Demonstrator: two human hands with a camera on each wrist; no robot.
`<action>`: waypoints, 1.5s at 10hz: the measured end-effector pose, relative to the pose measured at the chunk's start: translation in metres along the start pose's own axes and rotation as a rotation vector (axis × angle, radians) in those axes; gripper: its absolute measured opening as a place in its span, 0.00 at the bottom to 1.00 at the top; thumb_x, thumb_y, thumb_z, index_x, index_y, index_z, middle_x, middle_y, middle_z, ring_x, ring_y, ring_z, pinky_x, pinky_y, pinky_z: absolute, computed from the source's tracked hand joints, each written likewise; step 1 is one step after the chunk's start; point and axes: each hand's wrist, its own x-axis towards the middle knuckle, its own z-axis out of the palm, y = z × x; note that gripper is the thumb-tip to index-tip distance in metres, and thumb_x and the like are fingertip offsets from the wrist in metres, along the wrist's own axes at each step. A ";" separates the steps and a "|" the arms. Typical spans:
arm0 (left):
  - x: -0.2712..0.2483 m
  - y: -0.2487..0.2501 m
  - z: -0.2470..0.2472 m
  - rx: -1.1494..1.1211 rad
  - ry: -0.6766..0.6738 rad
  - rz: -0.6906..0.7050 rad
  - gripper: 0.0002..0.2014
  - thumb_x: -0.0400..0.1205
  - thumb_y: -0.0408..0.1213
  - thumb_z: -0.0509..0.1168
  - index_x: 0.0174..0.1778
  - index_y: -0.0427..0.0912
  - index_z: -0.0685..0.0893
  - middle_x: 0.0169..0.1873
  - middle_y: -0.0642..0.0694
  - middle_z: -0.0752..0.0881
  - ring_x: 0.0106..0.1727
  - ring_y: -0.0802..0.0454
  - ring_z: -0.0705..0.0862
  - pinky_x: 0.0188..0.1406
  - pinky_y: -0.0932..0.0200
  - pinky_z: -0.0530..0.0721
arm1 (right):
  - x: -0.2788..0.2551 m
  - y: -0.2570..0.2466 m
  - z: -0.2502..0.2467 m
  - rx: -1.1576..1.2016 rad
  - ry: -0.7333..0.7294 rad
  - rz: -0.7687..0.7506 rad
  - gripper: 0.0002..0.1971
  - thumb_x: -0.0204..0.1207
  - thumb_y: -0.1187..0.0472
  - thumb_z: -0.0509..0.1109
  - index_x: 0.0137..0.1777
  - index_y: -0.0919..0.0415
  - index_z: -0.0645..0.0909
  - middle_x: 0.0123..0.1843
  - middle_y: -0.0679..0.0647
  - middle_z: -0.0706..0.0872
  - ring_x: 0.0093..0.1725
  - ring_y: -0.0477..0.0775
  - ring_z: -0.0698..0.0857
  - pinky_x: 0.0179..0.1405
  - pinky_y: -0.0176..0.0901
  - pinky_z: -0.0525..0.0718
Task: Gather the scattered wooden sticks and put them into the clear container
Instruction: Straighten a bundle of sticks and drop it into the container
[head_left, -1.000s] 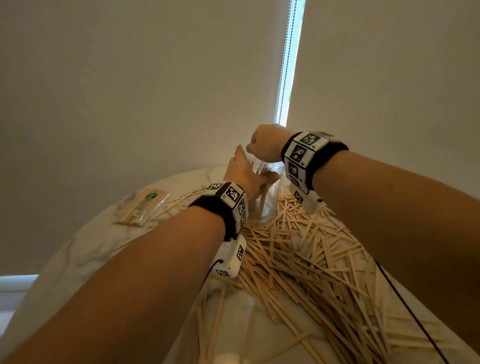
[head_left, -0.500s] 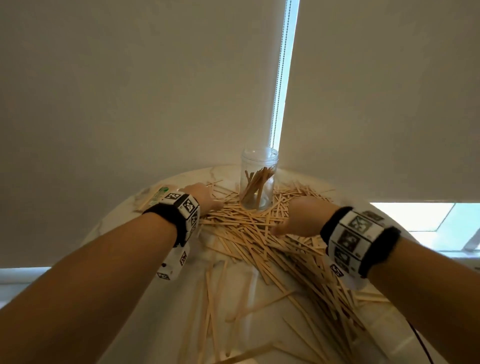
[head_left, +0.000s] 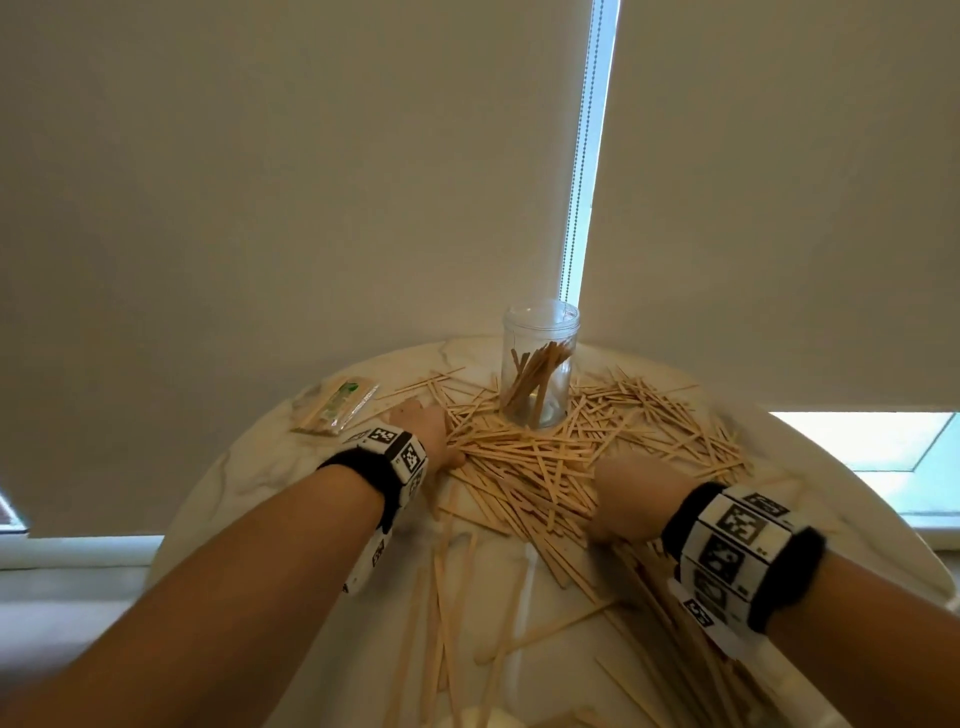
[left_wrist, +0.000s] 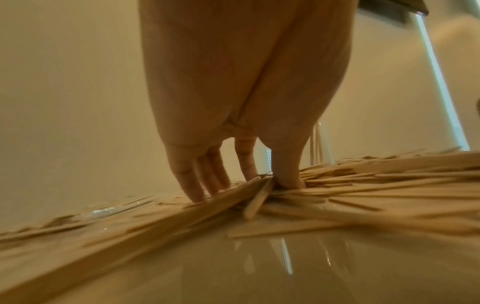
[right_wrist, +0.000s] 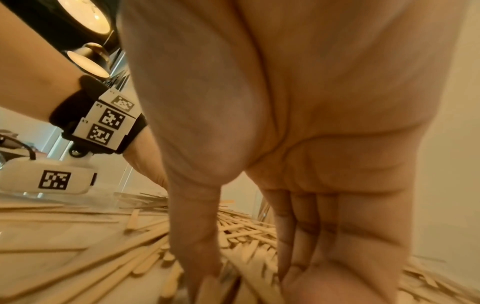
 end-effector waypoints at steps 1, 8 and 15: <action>0.000 0.008 0.003 -0.017 -0.014 0.046 0.23 0.81 0.50 0.72 0.69 0.42 0.79 0.64 0.41 0.83 0.62 0.42 0.83 0.61 0.50 0.83 | 0.006 0.002 0.003 0.079 0.020 0.008 0.17 0.78 0.51 0.75 0.61 0.60 0.84 0.50 0.52 0.85 0.51 0.51 0.85 0.52 0.40 0.87; -0.066 0.038 -0.013 -0.490 -0.145 0.102 0.18 0.92 0.37 0.51 0.62 0.28 0.82 0.42 0.35 0.84 0.40 0.41 0.83 0.41 0.53 0.82 | -0.025 0.037 -0.008 0.686 0.114 0.003 0.09 0.79 0.58 0.76 0.49 0.64 0.87 0.41 0.58 0.93 0.40 0.54 0.94 0.46 0.52 0.93; -0.099 0.065 -0.022 -1.540 -0.383 -0.011 0.19 0.85 0.52 0.63 0.55 0.38 0.84 0.34 0.44 0.85 0.27 0.50 0.82 0.24 0.58 0.81 | -0.018 -0.033 -0.016 0.624 0.334 -0.259 0.09 0.83 0.64 0.65 0.58 0.60 0.85 0.45 0.54 0.89 0.42 0.51 0.89 0.41 0.43 0.90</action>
